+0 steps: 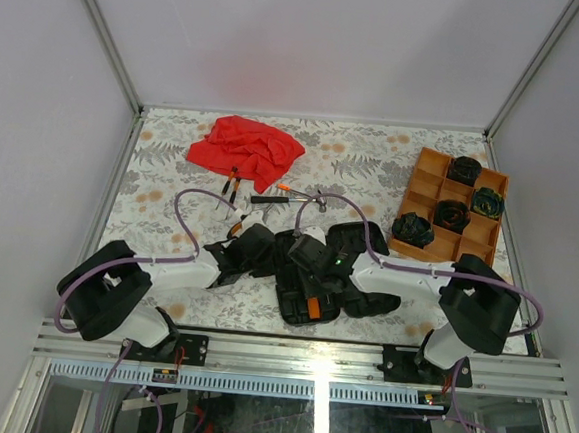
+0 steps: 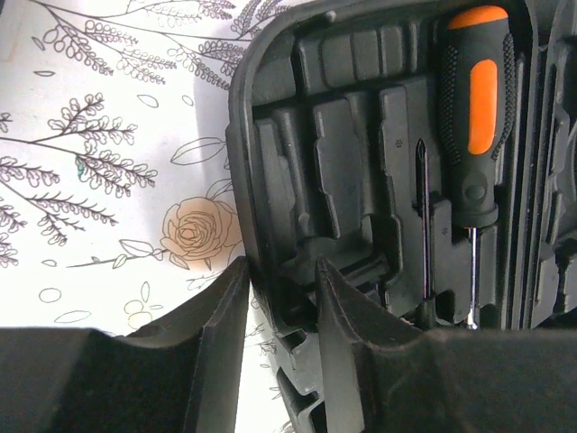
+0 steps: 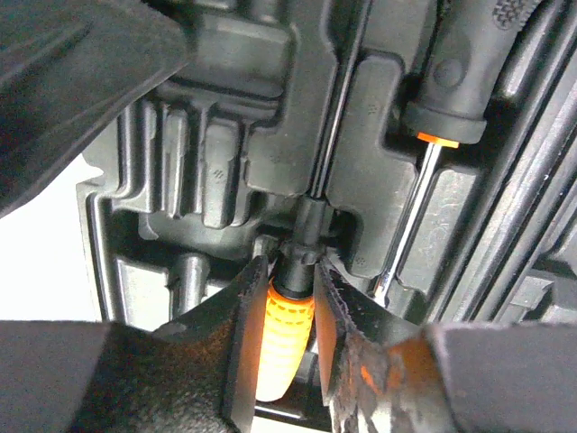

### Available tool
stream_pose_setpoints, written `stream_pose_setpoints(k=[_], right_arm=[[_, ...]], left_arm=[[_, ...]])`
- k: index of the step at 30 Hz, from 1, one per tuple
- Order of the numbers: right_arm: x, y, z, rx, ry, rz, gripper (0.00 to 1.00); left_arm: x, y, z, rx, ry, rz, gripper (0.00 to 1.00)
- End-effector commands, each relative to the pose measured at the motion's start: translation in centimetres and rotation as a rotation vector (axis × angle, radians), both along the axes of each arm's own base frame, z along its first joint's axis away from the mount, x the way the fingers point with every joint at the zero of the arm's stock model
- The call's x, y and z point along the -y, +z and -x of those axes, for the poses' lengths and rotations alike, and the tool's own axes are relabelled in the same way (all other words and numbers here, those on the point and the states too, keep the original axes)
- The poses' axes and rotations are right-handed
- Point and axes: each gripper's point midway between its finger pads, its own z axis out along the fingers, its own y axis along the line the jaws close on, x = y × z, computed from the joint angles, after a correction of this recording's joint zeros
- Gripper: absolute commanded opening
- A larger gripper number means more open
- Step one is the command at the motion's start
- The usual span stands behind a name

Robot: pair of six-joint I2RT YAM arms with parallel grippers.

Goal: Sort the tools into containers
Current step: Adjust the screwdriver in the storage box.

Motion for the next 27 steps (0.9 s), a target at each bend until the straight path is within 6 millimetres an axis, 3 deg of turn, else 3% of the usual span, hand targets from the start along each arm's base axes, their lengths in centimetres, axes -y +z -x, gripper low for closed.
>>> stream_pose_setpoints(k=[1,4,8,12,16,19,27], right_arm=[[-1.5,1.5,-0.4,0.12,0.032,-0.068,0.37],[-2.1,4.8,-1.8,0.211,0.021,-0.12,0.44],[-1.7,6.7,-2.5,0.263,0.003,-0.131,0.47],[-0.6,6.3,-2.2,0.241,-0.016,-0.081,0.44],[-0.2,5.7,-1.5,0.193,-0.032,-0.055,0.27],[-0.1,5.3,-1.1,0.152,-0.035,-0.036,0.19],[-0.4,3.5,-0.4,0.07,-0.018,-0.01,0.17]], left_arm=[[2.0,-0.5,1.7,-0.031,-0.102,0.034,0.03],[2.1,-0.3,1.6,-0.028,-0.101,0.036,0.03],[2.2,0.0,1.5,-0.023,-0.101,0.034,0.03],[2.2,0.0,1.5,-0.025,-0.103,0.028,0.03],[2.1,-0.1,1.4,-0.027,-0.098,0.025,0.03],[2.1,-0.2,1.4,-0.028,-0.096,0.023,0.03],[2.2,-0.1,1.4,-0.028,-0.1,0.024,0.02]])
